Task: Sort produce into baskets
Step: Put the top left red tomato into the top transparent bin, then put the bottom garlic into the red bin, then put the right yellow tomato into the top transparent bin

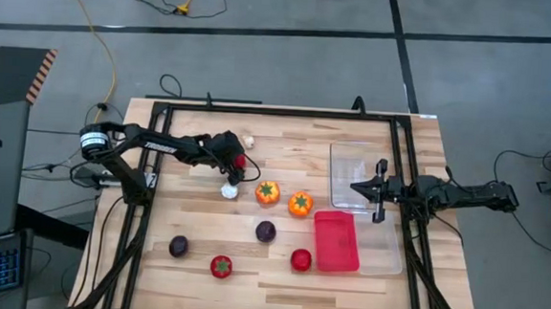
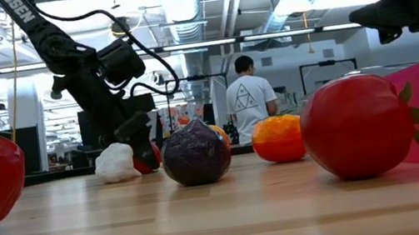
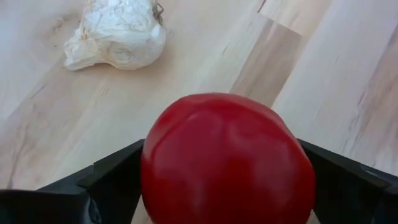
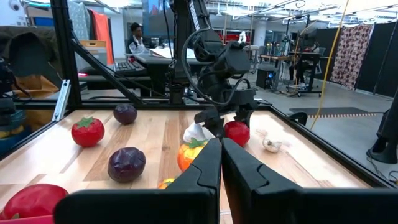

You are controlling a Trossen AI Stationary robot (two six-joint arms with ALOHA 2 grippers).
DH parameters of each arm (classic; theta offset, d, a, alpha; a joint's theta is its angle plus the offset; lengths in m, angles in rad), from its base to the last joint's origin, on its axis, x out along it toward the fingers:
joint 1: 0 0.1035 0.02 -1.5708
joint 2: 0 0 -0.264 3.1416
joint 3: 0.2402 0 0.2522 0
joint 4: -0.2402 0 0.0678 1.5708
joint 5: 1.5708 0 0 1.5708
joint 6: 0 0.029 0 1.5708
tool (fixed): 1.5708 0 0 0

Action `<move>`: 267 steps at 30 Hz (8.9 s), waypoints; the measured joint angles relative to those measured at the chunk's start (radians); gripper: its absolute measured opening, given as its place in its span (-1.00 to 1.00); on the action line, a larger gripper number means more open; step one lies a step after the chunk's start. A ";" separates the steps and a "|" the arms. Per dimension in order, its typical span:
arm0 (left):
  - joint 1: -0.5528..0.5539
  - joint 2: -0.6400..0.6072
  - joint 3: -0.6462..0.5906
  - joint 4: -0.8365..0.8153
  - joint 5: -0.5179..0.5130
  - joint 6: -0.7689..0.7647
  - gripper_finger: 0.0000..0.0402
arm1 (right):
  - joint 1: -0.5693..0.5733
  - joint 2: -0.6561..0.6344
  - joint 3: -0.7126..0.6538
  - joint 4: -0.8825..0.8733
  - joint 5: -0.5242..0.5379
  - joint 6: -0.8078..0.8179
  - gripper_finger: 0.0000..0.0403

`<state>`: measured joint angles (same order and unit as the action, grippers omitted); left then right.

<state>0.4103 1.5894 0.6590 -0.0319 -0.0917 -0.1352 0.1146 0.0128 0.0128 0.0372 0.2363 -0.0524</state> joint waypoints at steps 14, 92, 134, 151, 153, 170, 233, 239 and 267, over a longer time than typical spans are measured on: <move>-0.010 -0.001 0.013 0.024 0.085 -0.045 0.32 | 0.000 0.000 0.000 0.000 0.000 0.000 -0.79; -0.145 0.602 1.065 0.297 0.560 0.140 0.95 | 0.000 0.000 0.000 0.000 -0.003 0.000 -0.79; -0.234 0.184 0.808 -1.234 0.038 0.043 0.95 | 0.001 0.000 0.000 0.007 -0.002 0.000 -0.79; -0.240 0.184 0.487 -0.898 0.032 0.018 0.91 | 0.001 0.000 0.000 0.008 0.000 0.000 -0.79; -0.240 0.184 0.468 -0.878 0.032 0.018 0.86 | 0.001 0.000 0.000 0.008 0.000 0.000 -0.79; -0.240 0.184 0.455 -0.827 0.033 0.016 -0.08 | 0.001 0.000 0.000 0.008 0.000 0.000 -0.79; -0.556 0.293 0.835 0.105 0.105 -0.027 -0.07 | 0.000 -0.001 0.000 0.009 0.000 0.000 -0.79; -0.578 0.408 0.834 0.248 0.113 -0.028 -0.07 | 0.000 0.001 0.001 0.019 0.002 0.001 -0.79; -0.554 0.564 0.869 0.324 0.113 -0.054 0.58 | 0.001 0.001 0.000 0.026 -0.003 0.000 -0.61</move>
<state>-0.1436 2.1536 1.5284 0.2922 0.0208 -0.1892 0.1154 0.0135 0.0124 0.0635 0.2333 -0.0528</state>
